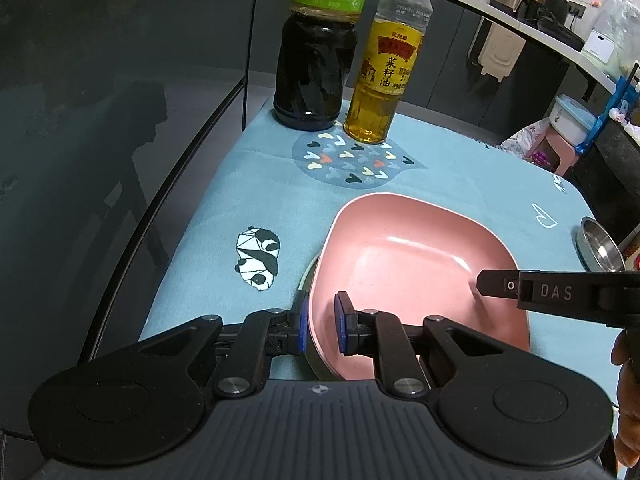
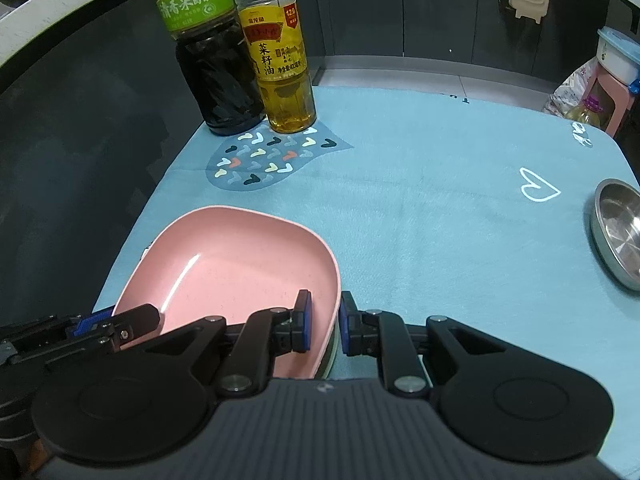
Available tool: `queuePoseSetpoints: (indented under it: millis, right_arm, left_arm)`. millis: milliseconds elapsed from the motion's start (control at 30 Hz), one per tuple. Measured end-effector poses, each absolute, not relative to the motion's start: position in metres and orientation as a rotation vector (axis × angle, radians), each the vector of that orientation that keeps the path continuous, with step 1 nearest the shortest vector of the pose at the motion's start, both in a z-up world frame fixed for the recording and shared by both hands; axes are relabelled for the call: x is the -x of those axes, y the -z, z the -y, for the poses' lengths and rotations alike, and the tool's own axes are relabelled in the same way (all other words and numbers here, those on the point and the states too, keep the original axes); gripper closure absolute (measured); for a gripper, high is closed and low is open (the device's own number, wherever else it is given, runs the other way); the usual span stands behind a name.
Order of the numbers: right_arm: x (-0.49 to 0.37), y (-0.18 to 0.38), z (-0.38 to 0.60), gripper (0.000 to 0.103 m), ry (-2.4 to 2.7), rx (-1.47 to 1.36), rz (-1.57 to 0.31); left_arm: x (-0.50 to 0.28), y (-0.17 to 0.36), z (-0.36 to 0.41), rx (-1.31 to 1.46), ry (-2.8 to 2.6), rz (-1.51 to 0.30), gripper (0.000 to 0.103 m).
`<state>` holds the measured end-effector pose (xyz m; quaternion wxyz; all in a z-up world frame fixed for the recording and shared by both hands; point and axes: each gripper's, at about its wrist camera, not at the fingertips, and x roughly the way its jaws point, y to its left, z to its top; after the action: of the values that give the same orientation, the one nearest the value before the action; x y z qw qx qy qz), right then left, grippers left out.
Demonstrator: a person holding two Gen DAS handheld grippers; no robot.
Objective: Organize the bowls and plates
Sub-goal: 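Carry the pink dish over the stacked dishes and lower it on top, then open both grippers and withdraw from the pink dish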
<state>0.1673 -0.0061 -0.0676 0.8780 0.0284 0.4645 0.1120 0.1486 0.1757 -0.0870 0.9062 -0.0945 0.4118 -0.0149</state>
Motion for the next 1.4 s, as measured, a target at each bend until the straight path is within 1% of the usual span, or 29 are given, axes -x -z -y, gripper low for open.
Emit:
queuePoseSetpoints:
  millis: [267, 667, 800, 900, 1400]
  right_arm:
    - [-0.172, 0.073, 0.006, 0.09, -0.234, -0.062, -0.979]
    - [-0.17, 0.067, 0.007, 0.09, -0.235, -0.054, -0.954]
    - [-0.17, 0.066, 0.009, 0.09, -0.239, -0.06, -0.953]
    - [-0.169, 0.063, 0.009, 0.09, -0.243, -0.058, -0.948]
    - [-0.158, 0.047, 0.03, 0.09, -0.241, -0.081, -0.911]
  left_arm:
    - [-0.154, 0.094, -0.179, 0.205, 0.031, -0.87, 0.091]
    - [-0.153, 0.092, -0.179, 0.197, 0.037, -0.851, 0.091]
    - [-0.151, 0.087, -0.18, 0.196, 0.036, -0.85, 0.091]
    - [-0.149, 0.083, -0.179, 0.184, 0.036, -0.85, 0.088]
    - [-0.137, 0.055, -0.156, 0.144, 0.08, -0.786, 0.087]
